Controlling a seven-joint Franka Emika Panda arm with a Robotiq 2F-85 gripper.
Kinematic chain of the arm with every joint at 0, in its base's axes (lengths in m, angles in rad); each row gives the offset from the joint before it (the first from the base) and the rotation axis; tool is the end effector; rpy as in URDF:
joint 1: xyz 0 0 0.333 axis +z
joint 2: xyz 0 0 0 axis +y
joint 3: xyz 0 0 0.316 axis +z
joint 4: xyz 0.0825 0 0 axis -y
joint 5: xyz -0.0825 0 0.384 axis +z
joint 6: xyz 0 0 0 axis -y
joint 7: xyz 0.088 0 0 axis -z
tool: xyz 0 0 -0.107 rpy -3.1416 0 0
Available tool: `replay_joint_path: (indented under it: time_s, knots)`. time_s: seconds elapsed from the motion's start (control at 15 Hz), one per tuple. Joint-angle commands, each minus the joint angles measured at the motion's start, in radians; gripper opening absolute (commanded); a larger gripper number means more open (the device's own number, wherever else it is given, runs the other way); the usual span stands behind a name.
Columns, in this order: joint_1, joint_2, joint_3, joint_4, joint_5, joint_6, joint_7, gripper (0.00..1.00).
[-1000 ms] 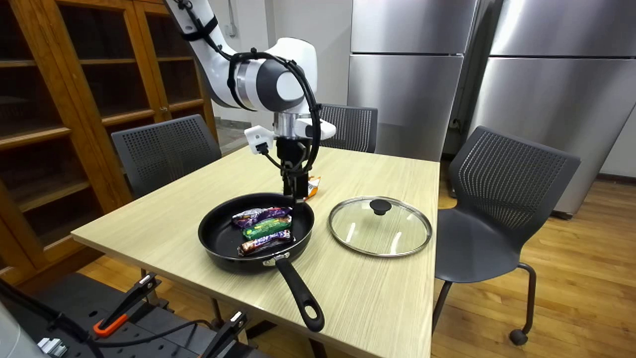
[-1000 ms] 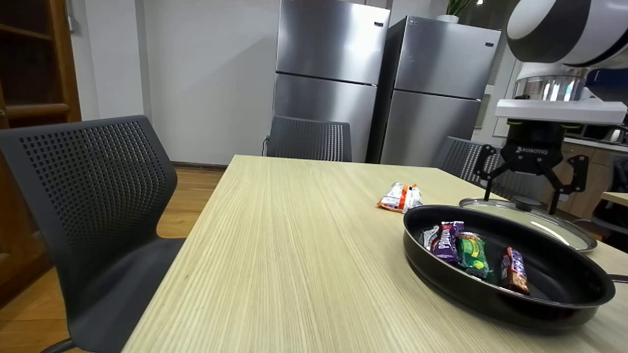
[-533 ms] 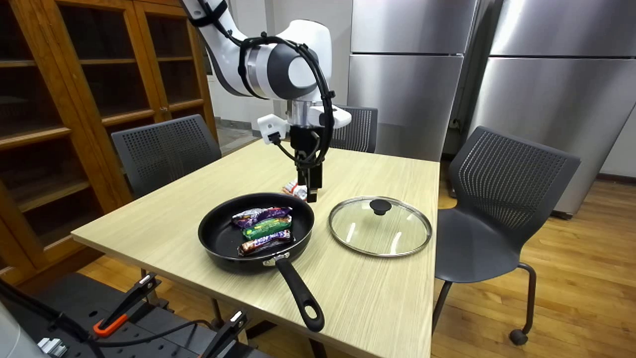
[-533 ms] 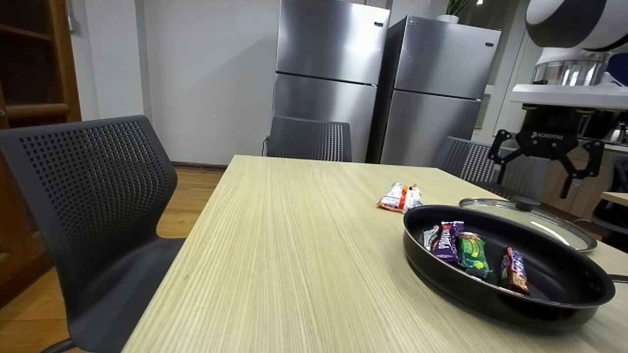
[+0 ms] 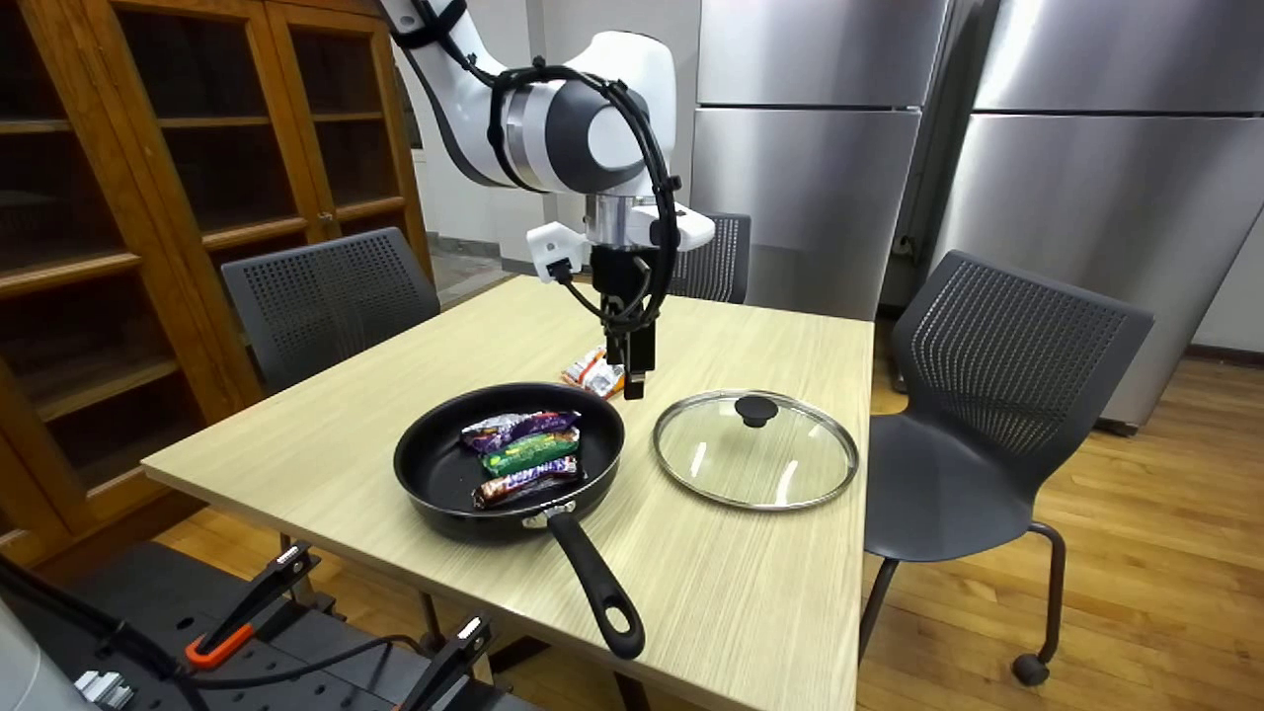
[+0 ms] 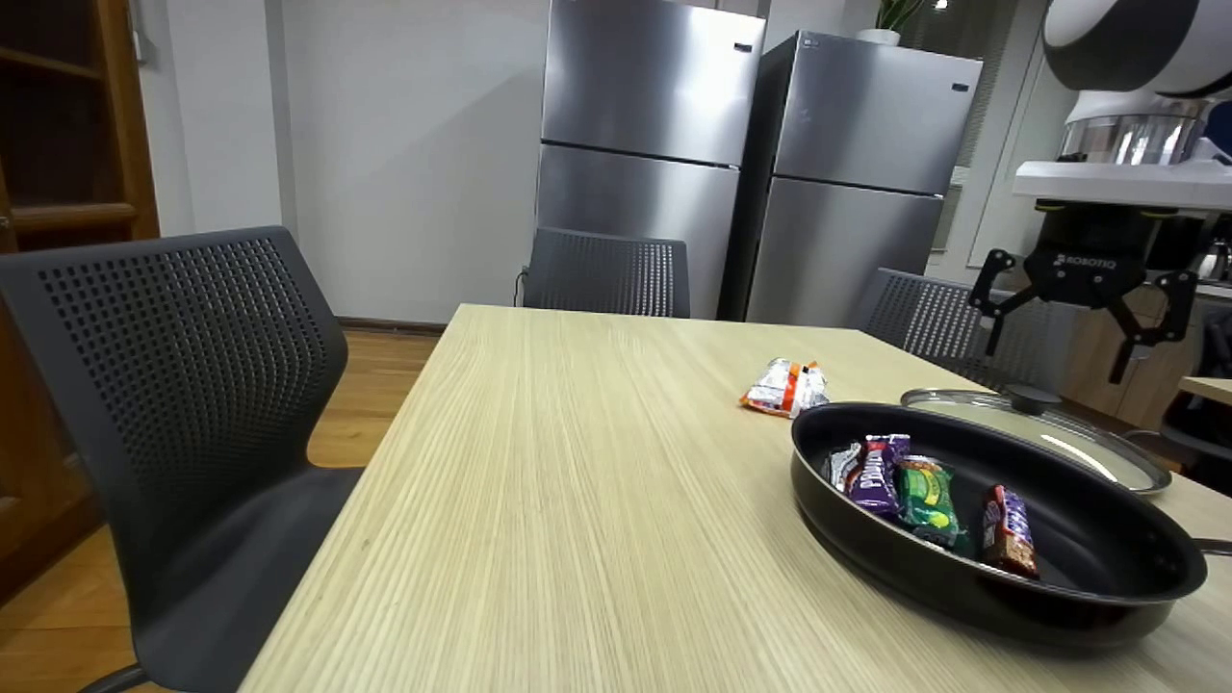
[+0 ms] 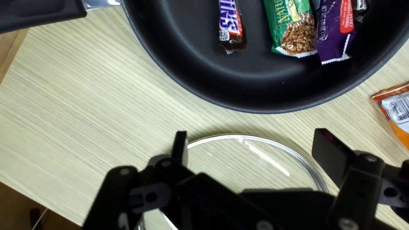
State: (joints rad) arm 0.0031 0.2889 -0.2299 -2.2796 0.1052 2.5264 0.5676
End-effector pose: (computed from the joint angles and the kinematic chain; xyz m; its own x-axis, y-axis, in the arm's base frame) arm 0.5166 -0.1223 0.2280 0.6420 -0.7664 -0.0229 -0.7660 -0.6424 0.0231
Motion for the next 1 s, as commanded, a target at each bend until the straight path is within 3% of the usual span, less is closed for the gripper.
replay_joint_path:
  time_s: [0.0,0.93]
  knots:
    - [-0.015,-0.001,0.014,0.001,-0.008,-0.002,0.005,1.00]
    - [-0.058,0.069,0.001,0.109,0.012,-0.021,0.005,1.00]
